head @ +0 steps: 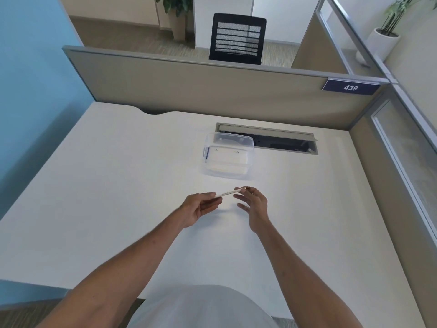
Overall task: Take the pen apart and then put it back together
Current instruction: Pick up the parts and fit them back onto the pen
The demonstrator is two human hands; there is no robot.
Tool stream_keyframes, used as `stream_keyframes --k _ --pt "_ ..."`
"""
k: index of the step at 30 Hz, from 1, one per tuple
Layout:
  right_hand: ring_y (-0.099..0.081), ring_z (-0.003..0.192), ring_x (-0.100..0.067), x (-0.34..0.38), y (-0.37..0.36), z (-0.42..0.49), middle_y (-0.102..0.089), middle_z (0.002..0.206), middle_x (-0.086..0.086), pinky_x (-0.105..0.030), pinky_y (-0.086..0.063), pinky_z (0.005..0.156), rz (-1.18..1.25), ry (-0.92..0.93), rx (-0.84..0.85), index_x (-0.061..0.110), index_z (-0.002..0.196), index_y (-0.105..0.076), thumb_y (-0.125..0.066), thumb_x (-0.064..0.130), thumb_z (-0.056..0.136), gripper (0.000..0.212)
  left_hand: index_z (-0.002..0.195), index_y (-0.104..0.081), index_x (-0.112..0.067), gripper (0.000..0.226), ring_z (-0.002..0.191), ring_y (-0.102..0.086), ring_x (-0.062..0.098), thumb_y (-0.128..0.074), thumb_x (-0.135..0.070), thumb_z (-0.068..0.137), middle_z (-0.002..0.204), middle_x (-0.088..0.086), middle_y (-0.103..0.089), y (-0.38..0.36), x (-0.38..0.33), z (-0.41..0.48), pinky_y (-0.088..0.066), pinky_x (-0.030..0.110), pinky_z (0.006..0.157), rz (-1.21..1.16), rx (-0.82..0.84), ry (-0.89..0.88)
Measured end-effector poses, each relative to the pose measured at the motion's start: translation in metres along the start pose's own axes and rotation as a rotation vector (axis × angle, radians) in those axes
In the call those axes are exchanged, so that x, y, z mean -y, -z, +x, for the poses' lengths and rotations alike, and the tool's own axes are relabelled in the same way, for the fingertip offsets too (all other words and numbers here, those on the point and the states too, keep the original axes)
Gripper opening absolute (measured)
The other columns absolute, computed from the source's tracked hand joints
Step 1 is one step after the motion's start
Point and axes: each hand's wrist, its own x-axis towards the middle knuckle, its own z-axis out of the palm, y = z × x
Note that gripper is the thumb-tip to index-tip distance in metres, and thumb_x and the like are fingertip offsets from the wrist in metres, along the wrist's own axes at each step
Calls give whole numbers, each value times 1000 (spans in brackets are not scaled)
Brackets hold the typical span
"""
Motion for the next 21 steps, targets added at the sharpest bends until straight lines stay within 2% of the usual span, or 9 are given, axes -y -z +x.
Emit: stream_keyframes --k 3,5,8,11,14,16,17,19,21 --pt "-78 118 -27 2 -2 2 -83 121 -6 -48 -55 102 60 -16 15 13 106 -63 -67 19 104 7 129 -71 7 33 105 -83 27 -74 -7 99 122 23 -80 0 8 1 -68 32 88 145 45 81" --pt "-78 119 -27 3 -4 3 -82 124 -7 -50 -53 105 113 -28 28 14 108 -60 -60 18 109 4 128 -73 6 32 110 -82 26 -75 -9 99 124 21 -80 -1 14 2 -68 32 91 222 83 121" --pt "-76 123 -32 6 -7 4 -80 127 -13 -48 -56 102 213 -58 53 12 115 -60 -49 16 113 12 128 -76 3 32 121 -77 26 -77 -10 99 129 20 -79 -3 20 3 -66 30 95 303 134 128" --pt "-74 123 -37 11 -11 4 -79 127 -18 -50 -55 101 364 -99 53 10 122 -64 -49 25 111 24 129 -75 3 33 124 -76 28 -78 -8 98 129 21 -79 -6 27 5 -64 29 99 293 136 94" --pt "-77 109 -37 15 -15 4 -79 113 -18 -50 -56 95 457 -125 6 6 120 -70 -43 39 112 43 129 -75 5 35 126 -75 29 -79 -7 97 127 19 -80 -11 31 4 -62 29 102 315 154 73" --pt "-75 89 -32 17 -19 3 -74 92 -12 -44 -53 82 472 -156 -30 7 104 -73 -39 51 111 56 129 -76 4 35 127 -75 28 -79 -7 96 128 19 -80 -16 31 3 -61 29 104 342 171 76" --pt "-69 75 -29 18 -21 3 -66 79 -8 -40 -49 73 486 -174 -46 9 92 -72 -39 57 108 61 129 -76 4 35 127 -75 28 -80 -7 96 128 19 -80 -17 31 3 -61 29 105 351 178 76" --pt "-47 55 -23 18 -24 2 -44 62 -3 -33 -36 58 523 -188 -60 12 69 -58 -42 66 104 66 129 -77 4 36 127 -75 27 -81 -7 95 129 19 -79 -20 30 2 -60 30 106 363 196 79" --pt "-27 49 -19 18 -23 2 -28 57 1 -30 -21 51 543 -182 -58 16 61 -41 -45 66 101 64 130 -77 3 36 127 -75 26 -81 -9 96 131 20 -78 -20 29 1 -59 30 108 372 232 96"
